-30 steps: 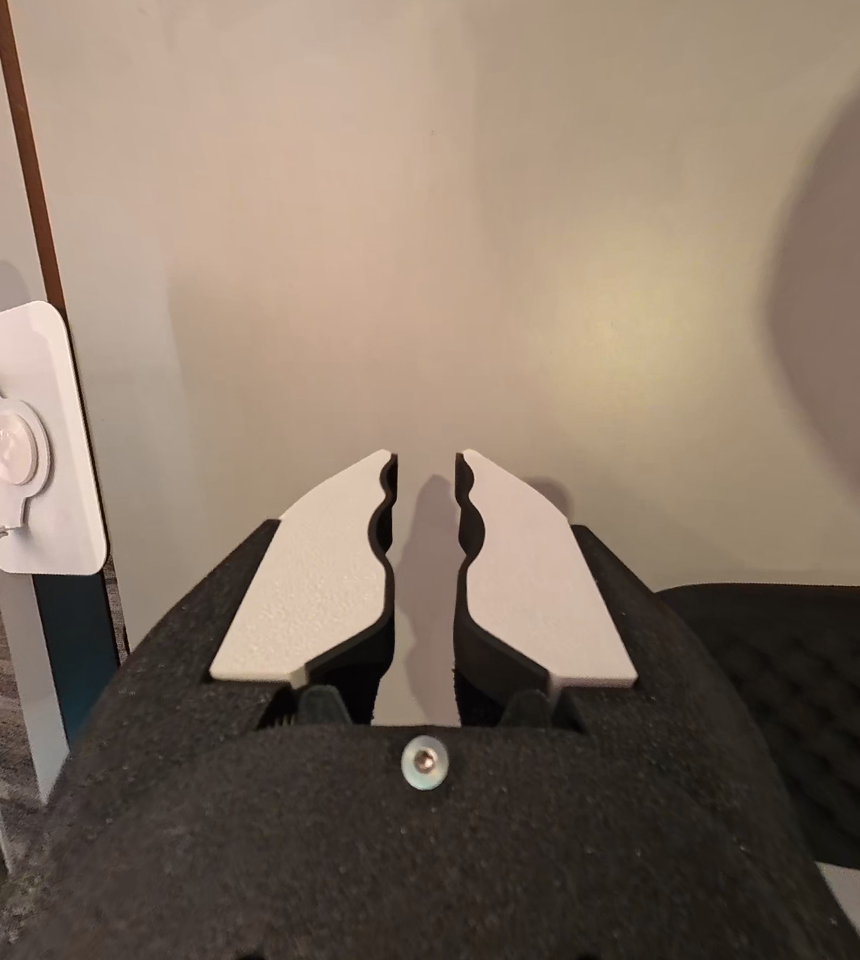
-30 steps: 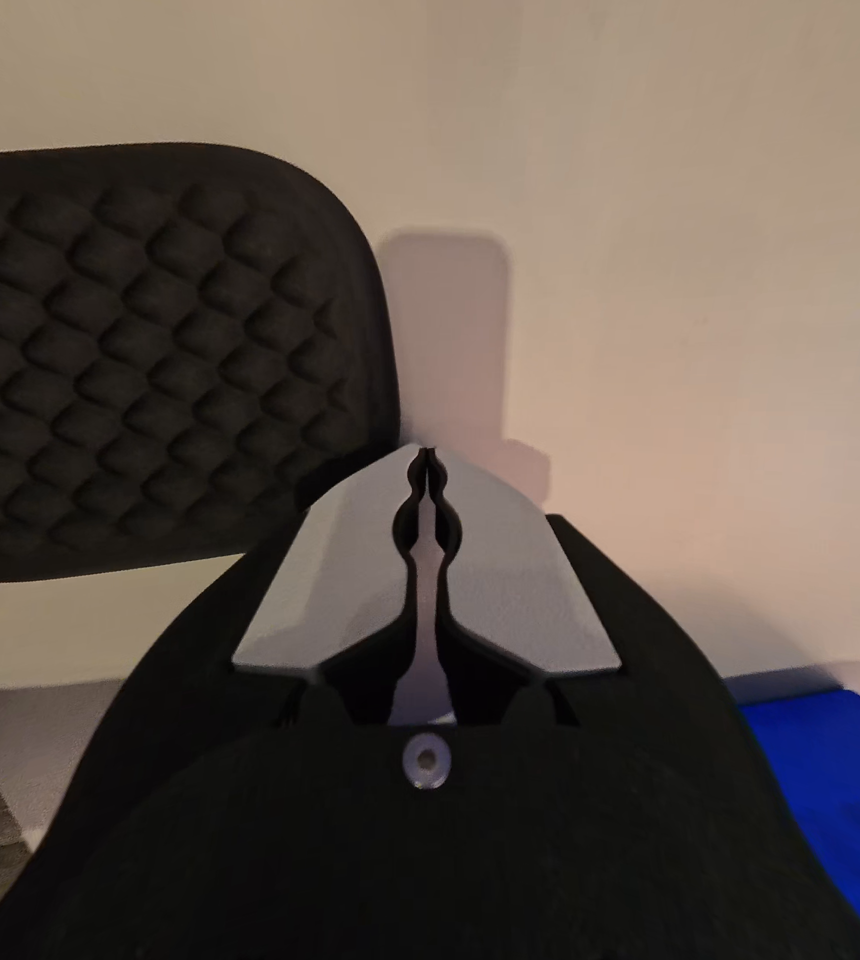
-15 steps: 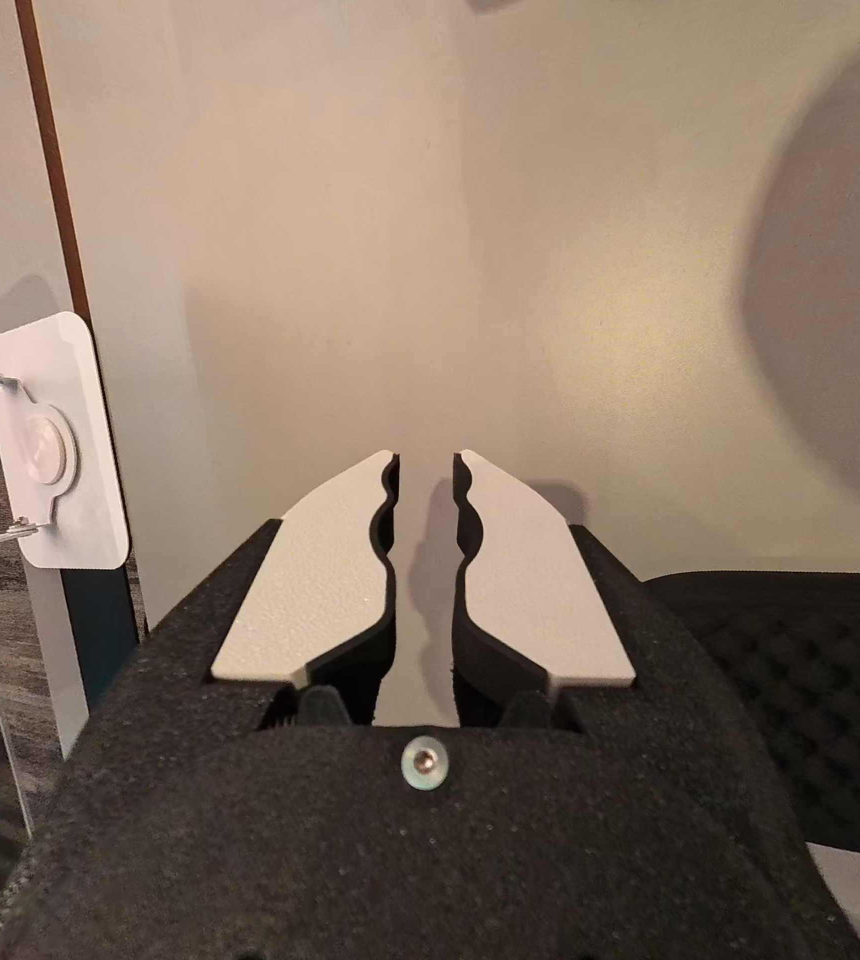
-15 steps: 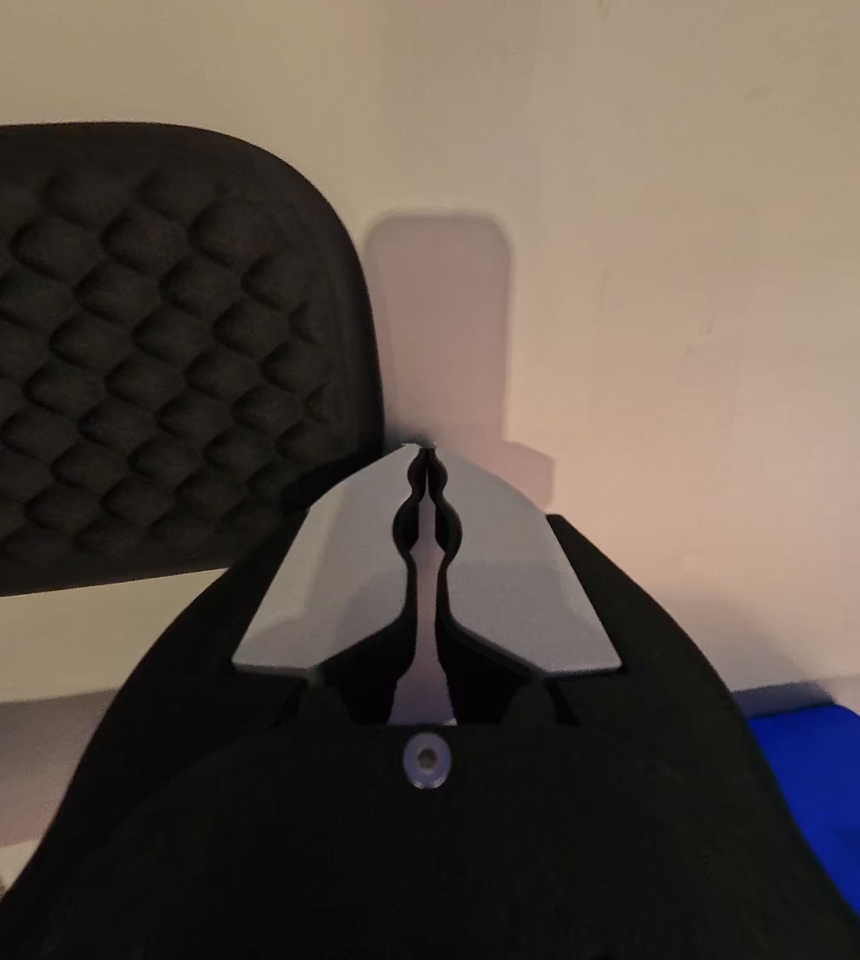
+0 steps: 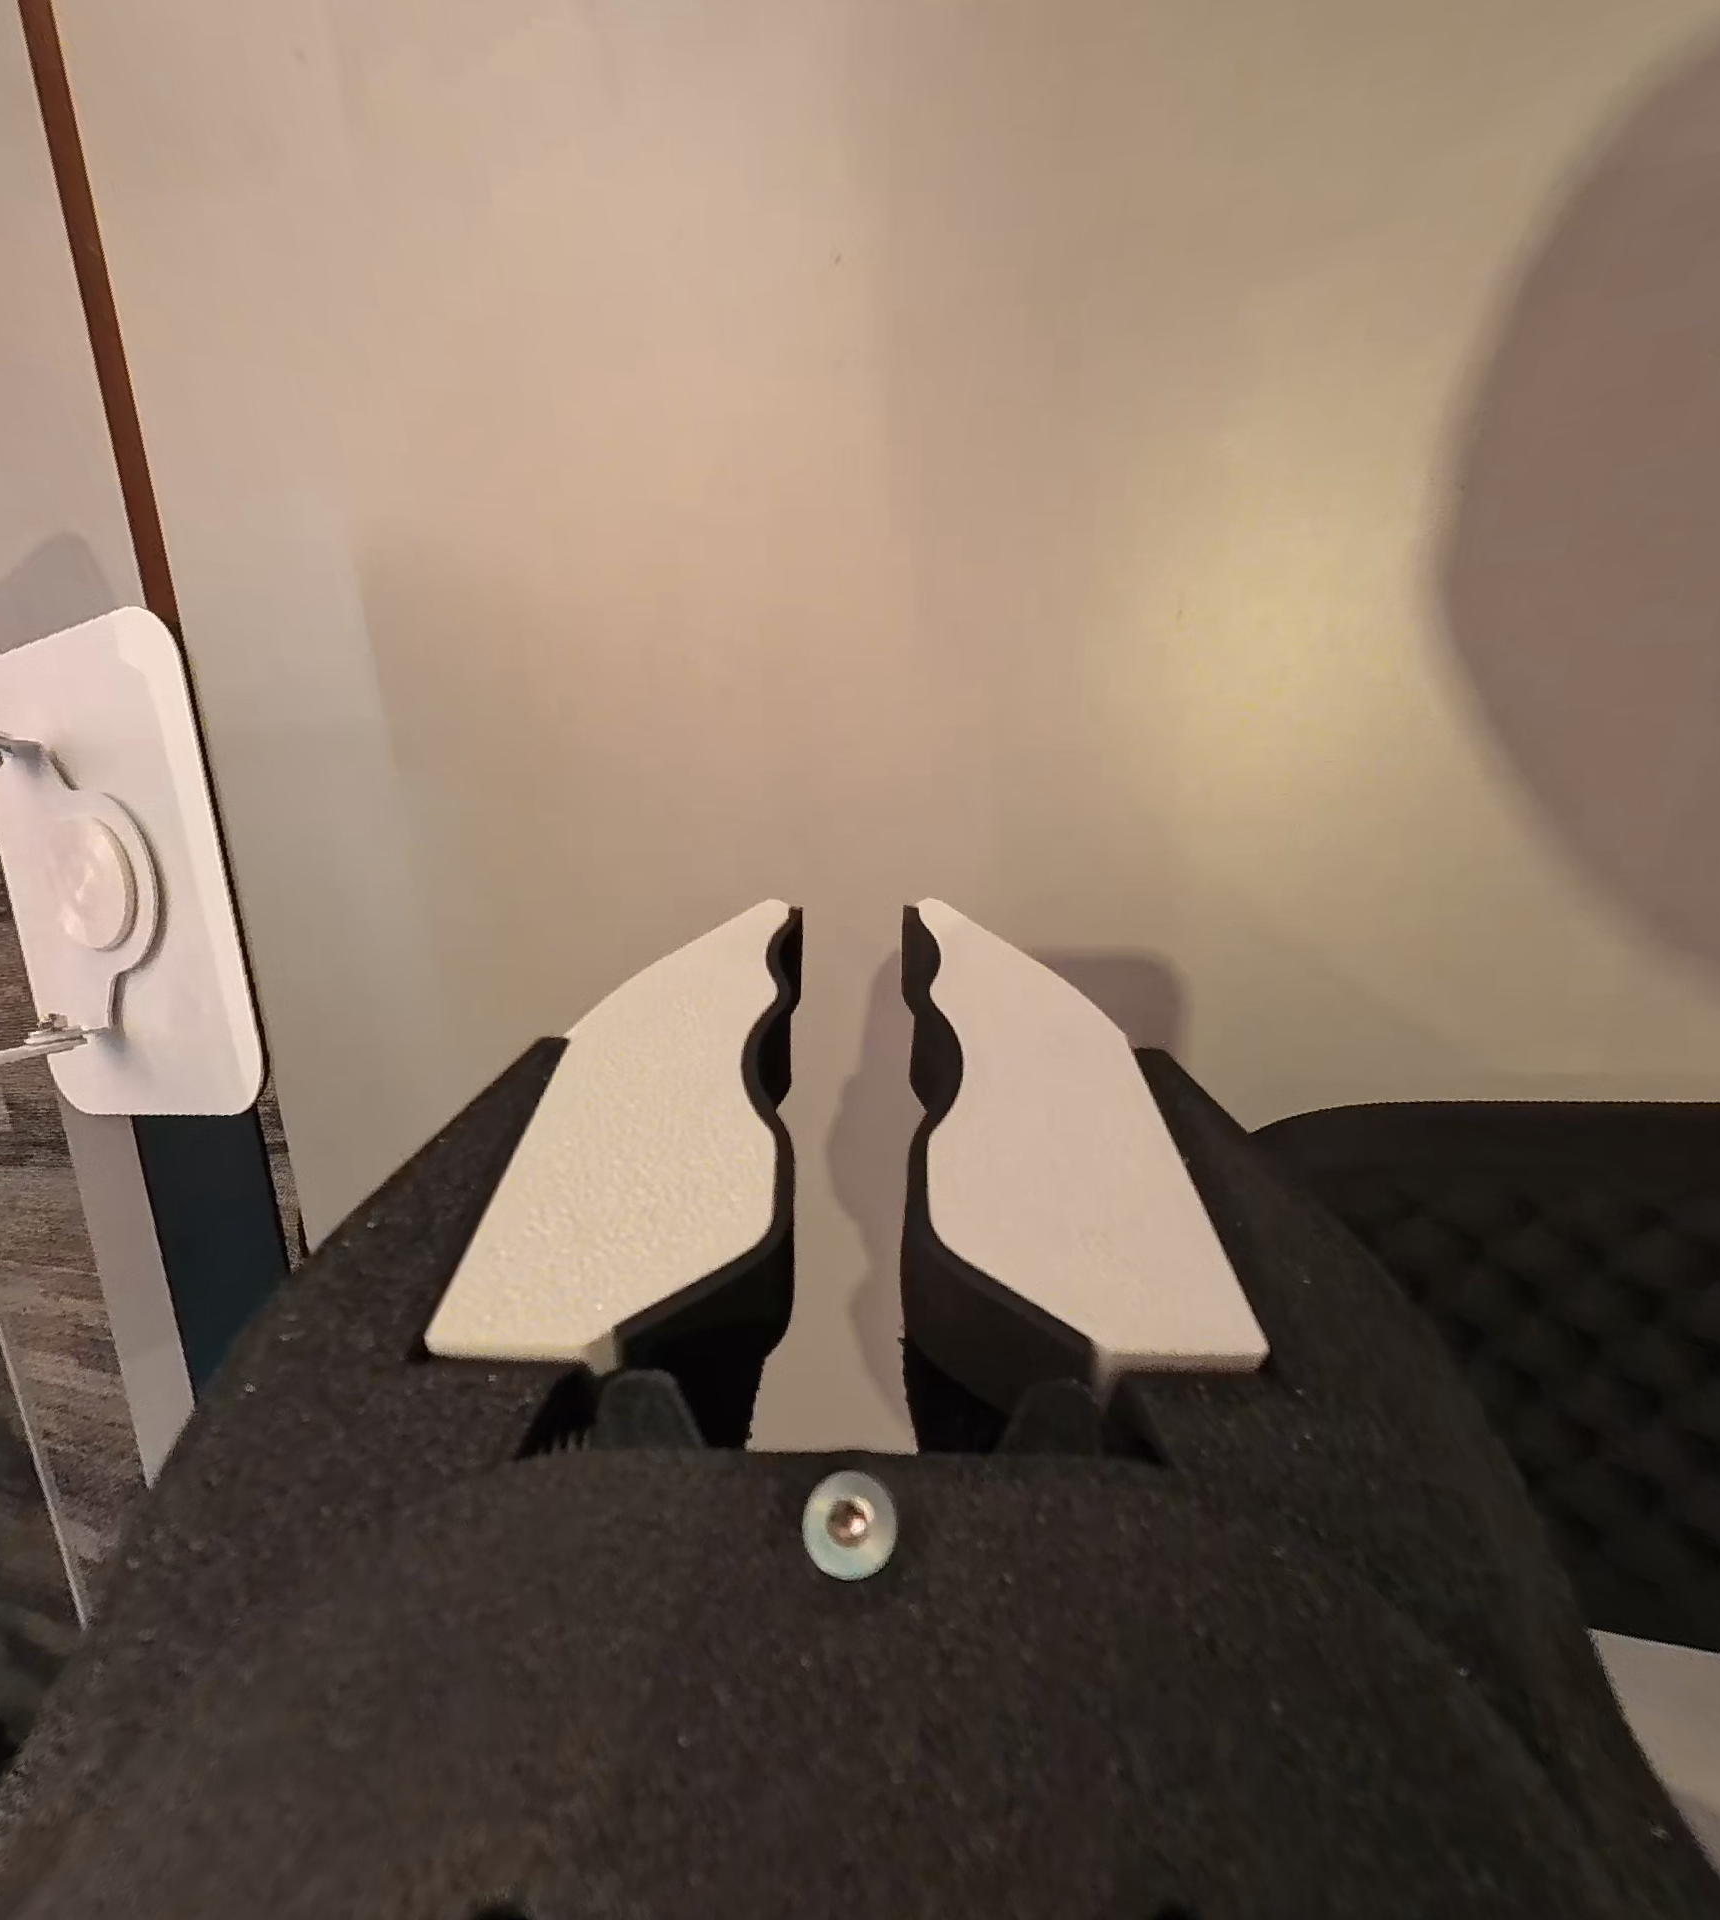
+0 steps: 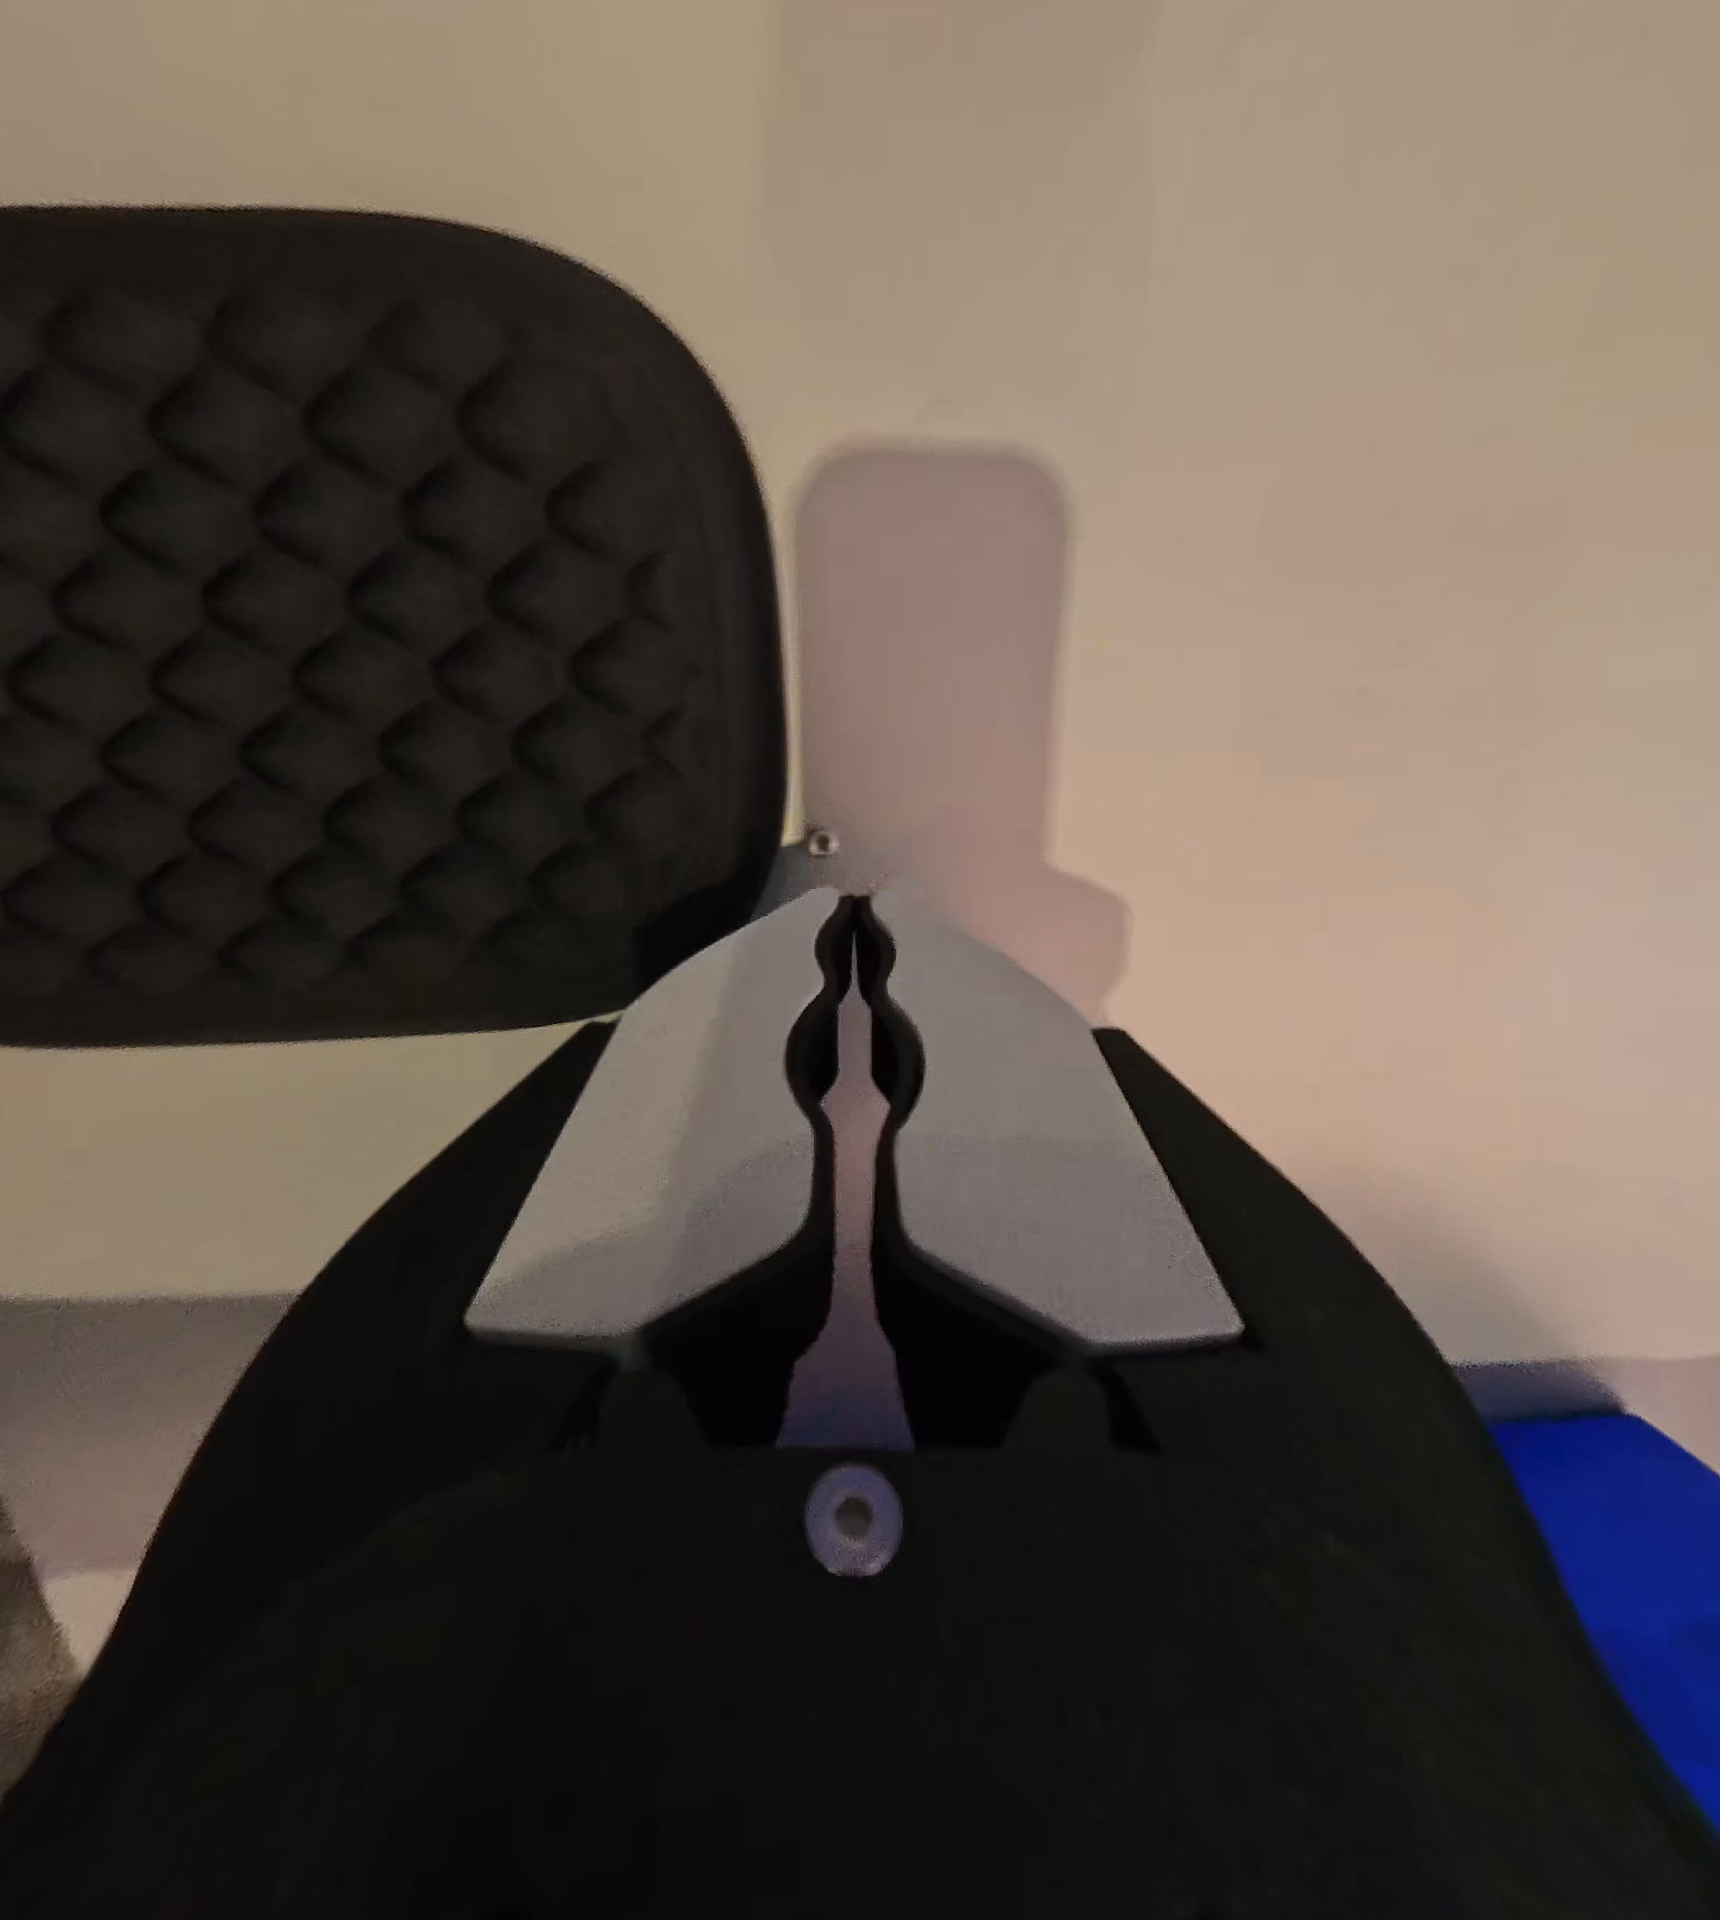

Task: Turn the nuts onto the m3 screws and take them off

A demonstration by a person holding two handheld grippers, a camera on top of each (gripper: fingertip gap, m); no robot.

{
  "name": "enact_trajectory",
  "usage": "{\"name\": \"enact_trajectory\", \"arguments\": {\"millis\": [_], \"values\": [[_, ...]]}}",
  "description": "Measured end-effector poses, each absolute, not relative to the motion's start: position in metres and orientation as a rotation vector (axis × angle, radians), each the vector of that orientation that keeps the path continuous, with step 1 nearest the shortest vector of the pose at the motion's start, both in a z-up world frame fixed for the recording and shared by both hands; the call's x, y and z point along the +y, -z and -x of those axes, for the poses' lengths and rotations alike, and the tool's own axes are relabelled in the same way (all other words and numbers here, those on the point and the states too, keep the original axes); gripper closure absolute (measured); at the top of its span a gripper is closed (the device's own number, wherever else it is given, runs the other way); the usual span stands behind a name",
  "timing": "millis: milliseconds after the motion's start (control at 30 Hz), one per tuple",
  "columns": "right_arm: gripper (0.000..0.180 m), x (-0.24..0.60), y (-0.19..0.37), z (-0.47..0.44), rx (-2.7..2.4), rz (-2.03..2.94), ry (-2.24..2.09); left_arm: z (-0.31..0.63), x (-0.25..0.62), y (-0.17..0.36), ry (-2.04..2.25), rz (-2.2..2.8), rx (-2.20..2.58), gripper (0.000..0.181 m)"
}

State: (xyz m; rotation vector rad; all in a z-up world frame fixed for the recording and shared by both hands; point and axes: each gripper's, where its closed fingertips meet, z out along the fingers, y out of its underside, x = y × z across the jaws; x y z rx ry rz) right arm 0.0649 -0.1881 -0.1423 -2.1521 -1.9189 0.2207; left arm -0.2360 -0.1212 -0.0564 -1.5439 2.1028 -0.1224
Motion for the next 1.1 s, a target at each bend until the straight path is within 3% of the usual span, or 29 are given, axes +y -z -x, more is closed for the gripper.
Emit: {"name": "enact_trajectory", "arguments": {"millis": [233, 1100], "values": [[0.176, -0.187, 0.151, -0.066, -2.281, 1.897, 0.008, 0.24, -0.129, 0.056, 0.123, 1.574, 2.085, 0.164], [0.169, -0.191, 0.158, -0.06, -2.749, 1.328, -0.103, 0.236, -0.141, 0.047, 0.105, 1.869, 1.835, 0.166]]}}
